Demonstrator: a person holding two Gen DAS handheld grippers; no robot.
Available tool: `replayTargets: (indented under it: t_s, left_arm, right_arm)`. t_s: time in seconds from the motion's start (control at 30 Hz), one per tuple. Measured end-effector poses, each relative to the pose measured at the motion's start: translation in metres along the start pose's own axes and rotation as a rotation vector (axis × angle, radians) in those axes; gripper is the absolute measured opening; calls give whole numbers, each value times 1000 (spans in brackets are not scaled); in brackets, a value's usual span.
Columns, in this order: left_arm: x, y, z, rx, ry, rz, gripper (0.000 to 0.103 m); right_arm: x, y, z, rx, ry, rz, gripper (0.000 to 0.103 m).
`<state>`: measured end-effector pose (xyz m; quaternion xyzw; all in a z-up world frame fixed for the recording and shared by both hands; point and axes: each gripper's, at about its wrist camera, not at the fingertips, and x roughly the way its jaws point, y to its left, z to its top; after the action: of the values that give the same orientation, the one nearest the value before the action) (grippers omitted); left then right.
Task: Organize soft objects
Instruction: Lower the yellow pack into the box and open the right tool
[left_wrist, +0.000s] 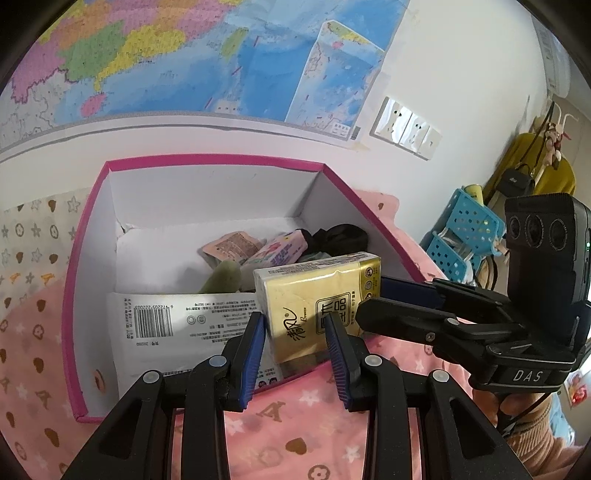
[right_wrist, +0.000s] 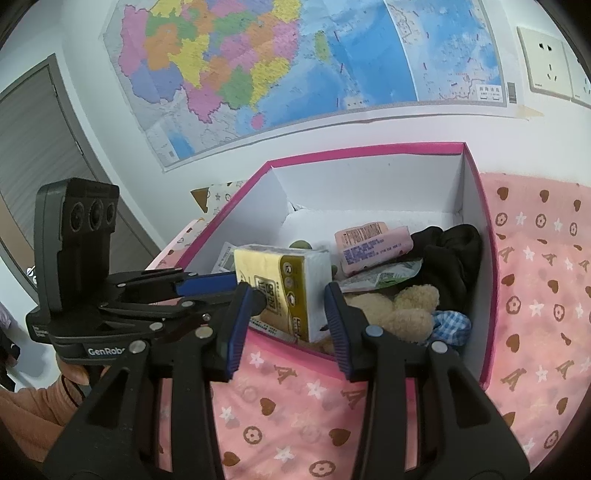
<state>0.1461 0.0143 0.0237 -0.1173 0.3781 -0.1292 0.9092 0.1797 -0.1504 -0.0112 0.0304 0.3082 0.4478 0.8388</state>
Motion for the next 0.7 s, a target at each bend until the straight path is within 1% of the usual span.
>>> replayTargets:
  t_s: [0.3, 0.37, 0.43, 0.47, 0.5, 0.63, 0.7]
  left_arm:
    - [14, 7, 5, -16, 32, 13, 33]
    - [17, 9, 7, -22, 36, 29, 33]
    - [20, 12, 9, -28, 35, 71, 43]
    - [20, 13, 9, -34, 32, 88, 55]
    - [20, 15, 8, -41, 23, 101, 59]
    - [12, 16, 0, -25, -9, 122, 59]
    - [4, 14, -4, -11, -32, 131, 62]
  right_arm:
    - [11, -6, 6, 24, 13, -20, 43]
    - [14, -9, 7, 34, 10, -37, 44]
    - [16, -11, 7, 44, 9, -83, 46]
    - [15, -12, 6, 43, 6, -98, 47]
    - [14, -12, 5, 40, 1, -101, 48]
    - [6, -8, -1, 19, -17, -119, 51]
    - [1, -5, -3, 2, -24, -129, 51]
